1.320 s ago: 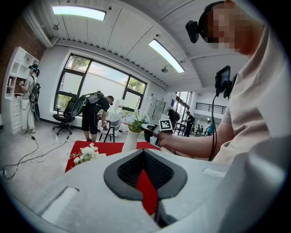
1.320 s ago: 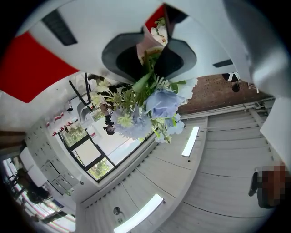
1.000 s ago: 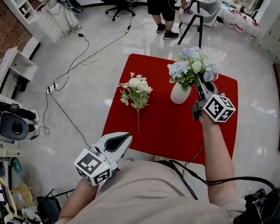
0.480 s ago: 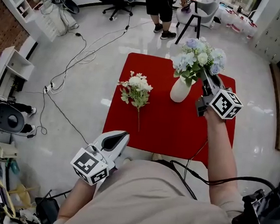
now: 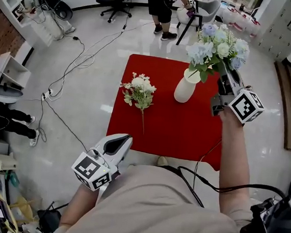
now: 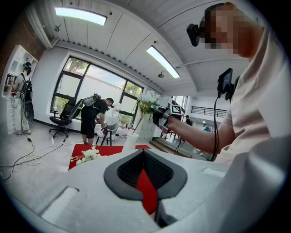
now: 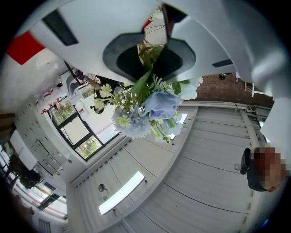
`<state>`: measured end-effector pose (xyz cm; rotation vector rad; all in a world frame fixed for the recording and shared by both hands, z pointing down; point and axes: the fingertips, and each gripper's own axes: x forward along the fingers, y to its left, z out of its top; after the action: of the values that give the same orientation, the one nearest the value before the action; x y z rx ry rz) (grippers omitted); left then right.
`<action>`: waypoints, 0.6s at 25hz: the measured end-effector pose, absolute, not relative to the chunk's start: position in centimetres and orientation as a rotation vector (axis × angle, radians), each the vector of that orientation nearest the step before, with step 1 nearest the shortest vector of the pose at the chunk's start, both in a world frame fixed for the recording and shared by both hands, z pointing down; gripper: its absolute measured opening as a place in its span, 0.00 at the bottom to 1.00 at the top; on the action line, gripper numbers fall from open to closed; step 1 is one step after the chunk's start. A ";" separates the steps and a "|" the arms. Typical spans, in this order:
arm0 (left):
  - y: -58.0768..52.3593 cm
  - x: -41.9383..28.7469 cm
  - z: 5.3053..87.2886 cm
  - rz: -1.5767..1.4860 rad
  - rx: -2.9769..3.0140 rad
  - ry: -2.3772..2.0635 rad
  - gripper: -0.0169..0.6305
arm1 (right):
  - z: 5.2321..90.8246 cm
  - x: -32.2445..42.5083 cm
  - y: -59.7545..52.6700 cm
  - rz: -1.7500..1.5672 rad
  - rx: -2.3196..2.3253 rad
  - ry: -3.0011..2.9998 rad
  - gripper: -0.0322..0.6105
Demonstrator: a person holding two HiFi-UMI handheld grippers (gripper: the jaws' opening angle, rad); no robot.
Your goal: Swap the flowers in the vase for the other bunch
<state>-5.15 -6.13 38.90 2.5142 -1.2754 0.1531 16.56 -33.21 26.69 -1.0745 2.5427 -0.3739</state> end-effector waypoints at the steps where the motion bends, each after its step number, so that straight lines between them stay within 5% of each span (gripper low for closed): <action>1: -6.0 -5.2 38.9 0.150 2.520 -1.269 0.04 | 25.9 16.8 -32.8 -0.360 -1.076 2.532 0.17; 15: -6.9 -4.4 39.2 0.136 2.590 -1.093 0.04 | 22.9 21.3 -28.6 -0.299 -1.228 2.509 0.17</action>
<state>-4.43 -6.93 39.17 2.5897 -1.0934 0.1363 21.28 -28.64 22.87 -1.2283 2.5095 -0.2990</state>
